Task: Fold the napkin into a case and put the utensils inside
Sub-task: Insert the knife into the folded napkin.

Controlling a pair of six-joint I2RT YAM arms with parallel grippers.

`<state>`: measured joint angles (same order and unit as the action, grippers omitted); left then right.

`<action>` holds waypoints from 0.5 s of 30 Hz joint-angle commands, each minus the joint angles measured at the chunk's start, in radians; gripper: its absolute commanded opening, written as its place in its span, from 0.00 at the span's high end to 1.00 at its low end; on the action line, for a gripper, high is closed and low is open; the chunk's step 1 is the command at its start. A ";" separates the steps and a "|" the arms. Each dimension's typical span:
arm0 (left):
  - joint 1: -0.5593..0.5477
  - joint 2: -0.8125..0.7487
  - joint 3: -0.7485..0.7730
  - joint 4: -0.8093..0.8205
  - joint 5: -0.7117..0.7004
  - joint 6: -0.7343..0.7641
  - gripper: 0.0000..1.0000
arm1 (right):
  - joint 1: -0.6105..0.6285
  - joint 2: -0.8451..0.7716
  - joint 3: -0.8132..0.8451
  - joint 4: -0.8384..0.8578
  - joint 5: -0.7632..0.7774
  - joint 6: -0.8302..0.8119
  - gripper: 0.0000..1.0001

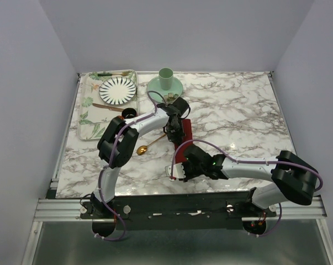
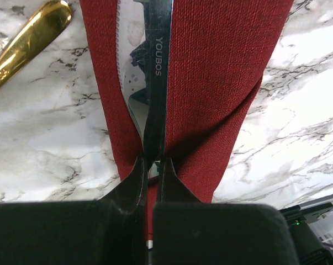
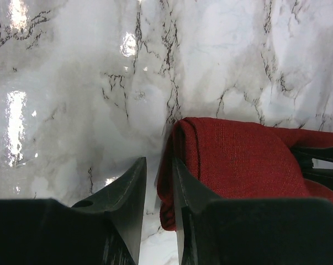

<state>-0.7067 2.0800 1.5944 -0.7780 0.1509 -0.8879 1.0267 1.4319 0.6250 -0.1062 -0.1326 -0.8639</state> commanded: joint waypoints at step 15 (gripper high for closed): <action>0.004 -0.061 0.084 0.011 -0.135 0.095 0.62 | 0.006 -0.014 -0.008 0.010 0.025 0.011 0.66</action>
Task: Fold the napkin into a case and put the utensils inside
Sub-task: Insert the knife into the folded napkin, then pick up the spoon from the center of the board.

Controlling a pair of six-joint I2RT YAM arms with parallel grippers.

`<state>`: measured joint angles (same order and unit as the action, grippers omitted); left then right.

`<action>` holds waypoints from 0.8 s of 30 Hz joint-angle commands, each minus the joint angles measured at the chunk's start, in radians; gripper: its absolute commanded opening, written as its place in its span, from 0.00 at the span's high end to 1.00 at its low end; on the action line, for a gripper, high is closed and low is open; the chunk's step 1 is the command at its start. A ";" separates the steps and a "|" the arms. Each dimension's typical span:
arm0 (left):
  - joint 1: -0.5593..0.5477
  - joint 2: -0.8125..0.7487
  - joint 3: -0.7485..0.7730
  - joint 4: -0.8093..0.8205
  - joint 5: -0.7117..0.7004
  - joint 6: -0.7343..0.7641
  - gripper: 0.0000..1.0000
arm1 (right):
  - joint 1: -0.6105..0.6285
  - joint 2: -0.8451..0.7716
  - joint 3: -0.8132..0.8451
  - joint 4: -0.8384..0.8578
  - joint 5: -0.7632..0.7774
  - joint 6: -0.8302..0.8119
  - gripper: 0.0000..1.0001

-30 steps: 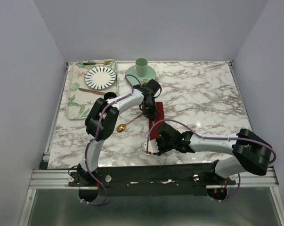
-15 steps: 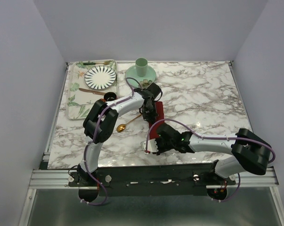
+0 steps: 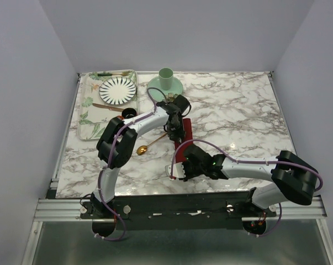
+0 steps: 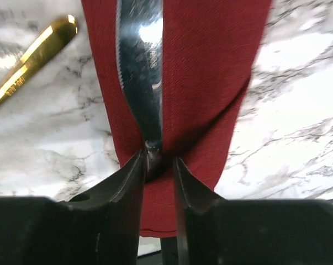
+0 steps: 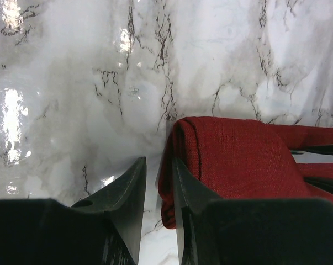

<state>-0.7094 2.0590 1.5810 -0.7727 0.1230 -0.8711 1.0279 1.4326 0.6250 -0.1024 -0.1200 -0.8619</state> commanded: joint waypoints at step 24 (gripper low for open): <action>0.217 -0.211 -0.062 -0.056 0.010 0.994 0.58 | -0.215 -0.368 0.154 -0.356 -0.107 0.252 0.54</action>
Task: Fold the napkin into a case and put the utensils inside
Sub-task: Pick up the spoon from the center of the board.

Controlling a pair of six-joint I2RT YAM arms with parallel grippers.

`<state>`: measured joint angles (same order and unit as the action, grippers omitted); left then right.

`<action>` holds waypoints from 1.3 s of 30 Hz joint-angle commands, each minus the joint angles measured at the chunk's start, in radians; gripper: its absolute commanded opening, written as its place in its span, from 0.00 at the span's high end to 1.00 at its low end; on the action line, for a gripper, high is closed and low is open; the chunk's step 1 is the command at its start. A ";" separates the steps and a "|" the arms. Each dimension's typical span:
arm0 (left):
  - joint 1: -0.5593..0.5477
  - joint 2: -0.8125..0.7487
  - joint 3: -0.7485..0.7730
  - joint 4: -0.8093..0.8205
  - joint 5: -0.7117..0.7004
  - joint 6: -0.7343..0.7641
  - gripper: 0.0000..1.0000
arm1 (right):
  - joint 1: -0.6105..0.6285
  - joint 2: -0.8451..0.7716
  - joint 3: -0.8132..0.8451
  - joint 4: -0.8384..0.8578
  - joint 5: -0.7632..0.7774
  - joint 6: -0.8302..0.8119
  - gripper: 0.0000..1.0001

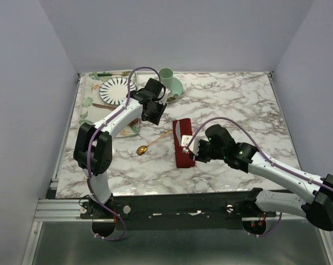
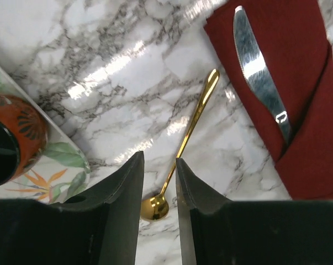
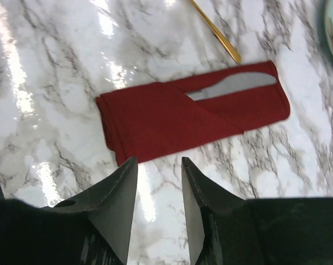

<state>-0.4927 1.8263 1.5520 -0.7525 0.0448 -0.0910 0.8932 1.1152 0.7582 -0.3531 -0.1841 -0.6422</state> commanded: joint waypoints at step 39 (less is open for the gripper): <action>-0.006 0.246 0.029 -0.117 0.230 0.321 0.57 | -0.115 -0.034 0.109 -0.158 0.023 -0.109 0.33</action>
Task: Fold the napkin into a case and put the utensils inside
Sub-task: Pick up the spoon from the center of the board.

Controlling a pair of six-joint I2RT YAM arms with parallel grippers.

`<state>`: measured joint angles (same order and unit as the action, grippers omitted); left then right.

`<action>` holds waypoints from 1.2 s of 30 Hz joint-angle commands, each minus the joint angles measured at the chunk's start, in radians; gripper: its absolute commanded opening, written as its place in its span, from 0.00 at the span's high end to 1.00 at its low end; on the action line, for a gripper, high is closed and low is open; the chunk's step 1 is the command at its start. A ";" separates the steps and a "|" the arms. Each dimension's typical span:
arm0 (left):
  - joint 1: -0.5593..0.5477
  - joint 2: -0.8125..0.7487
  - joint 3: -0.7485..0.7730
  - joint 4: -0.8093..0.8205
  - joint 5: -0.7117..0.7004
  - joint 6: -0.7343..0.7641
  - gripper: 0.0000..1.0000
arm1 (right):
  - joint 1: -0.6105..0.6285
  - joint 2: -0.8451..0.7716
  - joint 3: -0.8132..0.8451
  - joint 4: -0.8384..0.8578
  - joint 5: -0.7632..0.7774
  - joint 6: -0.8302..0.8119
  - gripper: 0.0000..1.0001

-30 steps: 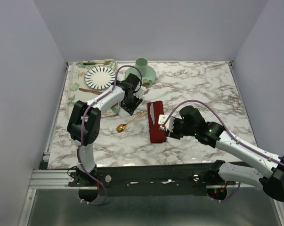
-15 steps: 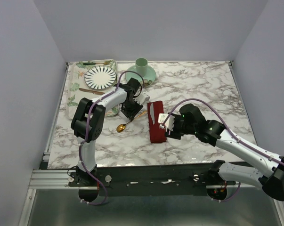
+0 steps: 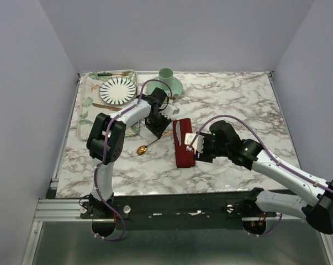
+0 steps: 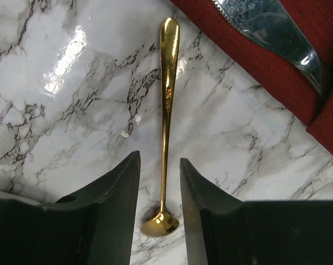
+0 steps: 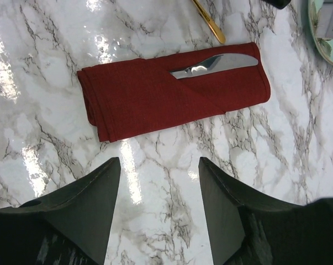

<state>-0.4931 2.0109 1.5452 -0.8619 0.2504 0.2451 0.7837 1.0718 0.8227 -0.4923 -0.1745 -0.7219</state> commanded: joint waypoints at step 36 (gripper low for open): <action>-0.004 -0.281 -0.076 -0.109 0.639 -0.266 1.00 | 0.000 0.059 0.084 0.189 -0.181 -0.623 0.44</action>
<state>-0.4515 1.7168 1.5082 -0.9455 0.7464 0.0586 0.7769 1.1492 0.9661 -0.3561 -0.2565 -1.1725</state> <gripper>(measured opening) 0.013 0.562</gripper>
